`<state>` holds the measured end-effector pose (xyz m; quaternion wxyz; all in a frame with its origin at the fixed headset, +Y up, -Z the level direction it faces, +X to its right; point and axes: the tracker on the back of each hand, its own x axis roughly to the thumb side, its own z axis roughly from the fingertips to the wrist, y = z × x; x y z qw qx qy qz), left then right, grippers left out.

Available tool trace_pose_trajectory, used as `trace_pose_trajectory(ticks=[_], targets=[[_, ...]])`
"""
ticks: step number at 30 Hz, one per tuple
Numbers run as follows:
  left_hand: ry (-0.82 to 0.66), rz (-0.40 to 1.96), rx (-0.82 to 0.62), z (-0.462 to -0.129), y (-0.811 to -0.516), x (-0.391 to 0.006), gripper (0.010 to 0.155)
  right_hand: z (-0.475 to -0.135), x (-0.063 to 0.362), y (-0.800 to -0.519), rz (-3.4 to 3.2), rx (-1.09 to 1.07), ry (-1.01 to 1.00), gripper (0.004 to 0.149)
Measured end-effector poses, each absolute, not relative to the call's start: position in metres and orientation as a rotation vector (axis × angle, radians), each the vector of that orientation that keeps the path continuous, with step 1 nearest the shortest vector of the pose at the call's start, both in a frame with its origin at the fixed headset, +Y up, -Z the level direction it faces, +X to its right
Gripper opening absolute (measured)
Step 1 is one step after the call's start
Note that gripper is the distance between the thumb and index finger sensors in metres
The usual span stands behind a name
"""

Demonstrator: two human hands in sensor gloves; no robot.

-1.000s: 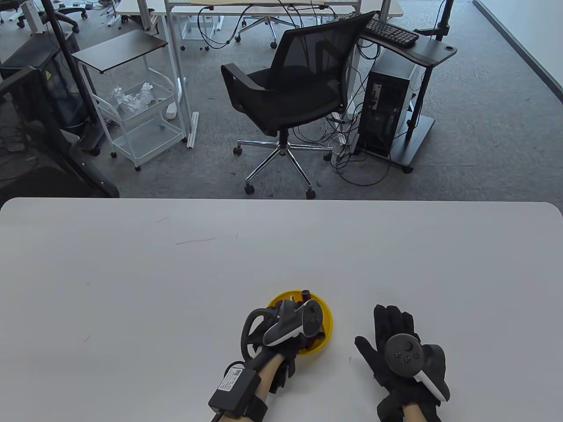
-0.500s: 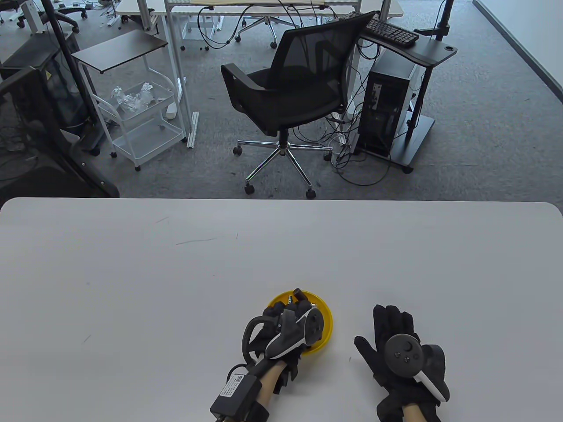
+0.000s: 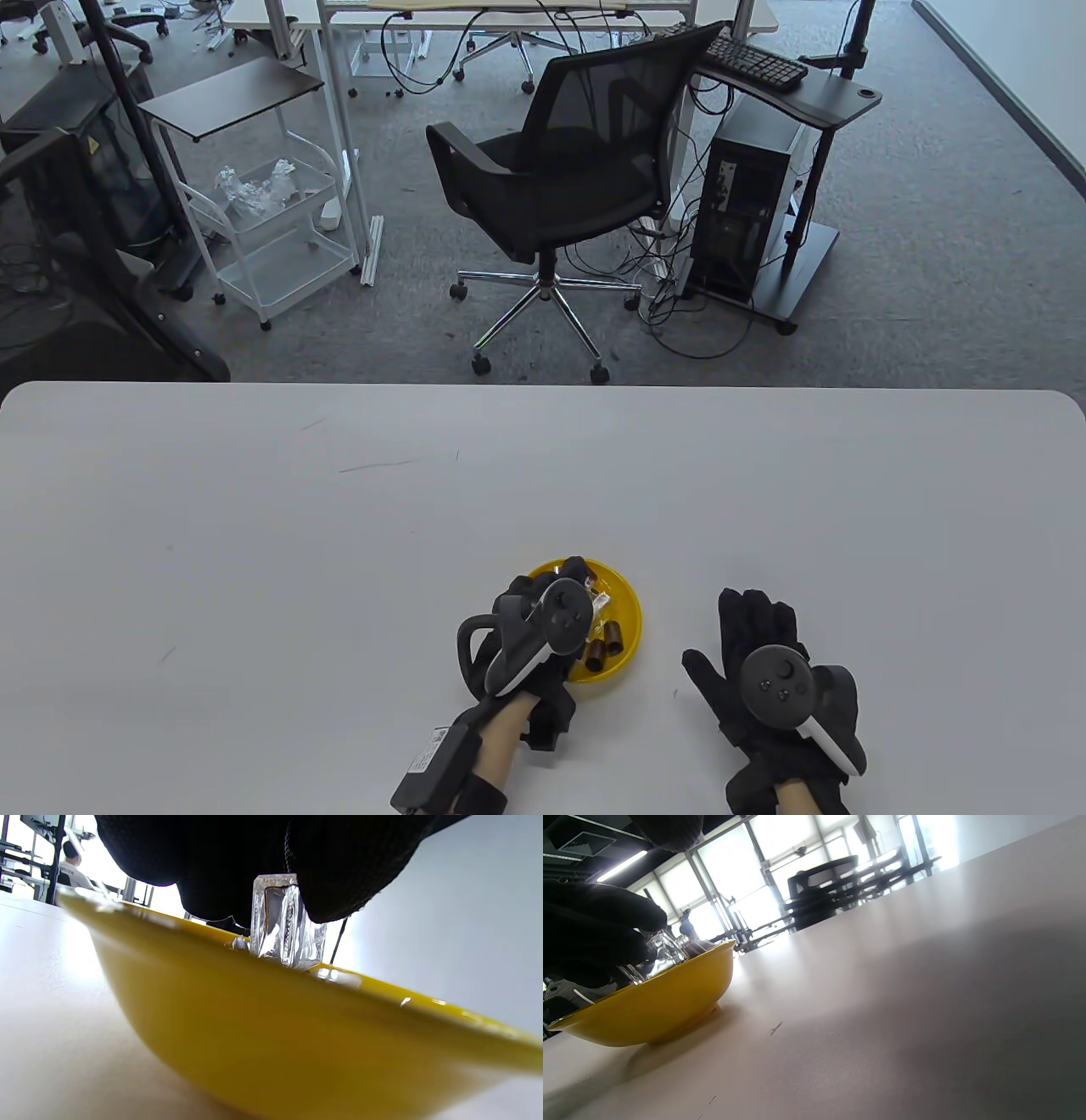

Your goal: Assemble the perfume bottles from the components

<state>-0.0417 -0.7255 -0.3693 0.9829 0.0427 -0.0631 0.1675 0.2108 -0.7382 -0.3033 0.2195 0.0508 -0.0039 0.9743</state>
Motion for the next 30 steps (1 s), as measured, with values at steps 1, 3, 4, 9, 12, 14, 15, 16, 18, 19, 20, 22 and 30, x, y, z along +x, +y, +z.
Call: trace_pose_trajectory(ticks=[1,3,4,9,12,14,15,16,18,19,20,22,30], targets=[[-0.126,0.359,0.094,-0.369,-0.723,-0.043,0.060,-0.303,0.211,-0.738,2.696,0.141,-0.011,0.073],[-0.127,0.410,0.116,-0.367,-0.717,-0.047,0.060,-0.303,0.211,-0.738,2.697,0.141,-0.012,0.074],[-0.132,0.438,0.129,-0.366,-0.713,-0.049,0.060,-0.303,0.211,-0.738,2.698,0.141,-0.012,0.074],[-0.156,0.527,0.167,-0.359,-0.703,-0.059,0.061,-0.303,0.210,-0.738,2.700,0.141,-0.015,0.074],[-0.187,0.587,0.183,-0.354,-0.700,-0.068,0.062,-0.303,0.211,-0.738,2.701,0.139,-0.020,0.074],[-0.208,0.627,0.185,-0.350,-0.699,-0.075,0.063,-0.303,0.211,-0.738,2.700,0.136,-0.023,0.074],[-0.225,0.651,0.186,-0.349,-0.698,-0.079,0.063,-0.303,0.211,-0.738,2.700,0.134,-0.023,0.074],[-0.238,0.676,0.187,-0.347,-0.698,-0.084,0.064,-0.303,0.211,-0.738,2.702,0.132,-0.024,0.074],[-0.252,0.720,0.186,-0.343,-0.699,-0.092,0.065,-0.303,0.212,-0.738,2.706,0.129,-0.023,0.073],[-0.257,0.745,0.187,-0.341,-0.700,-0.097,0.066,-0.303,0.212,-0.738,2.709,0.126,-0.023,0.073],[-0.253,0.762,0.190,-0.339,-0.702,-0.101,0.067,-0.303,0.212,-0.738,2.710,0.125,-0.023,0.073],[-0.251,0.797,0.200,-0.336,-0.706,-0.111,0.071,-0.302,0.212,-0.738,2.715,0.120,-0.023,0.074],[-0.202,0.836,0.164,-0.332,-0.726,-0.138,0.070,-0.302,0.214,-0.738,2.730,0.088,-0.029,0.073]])
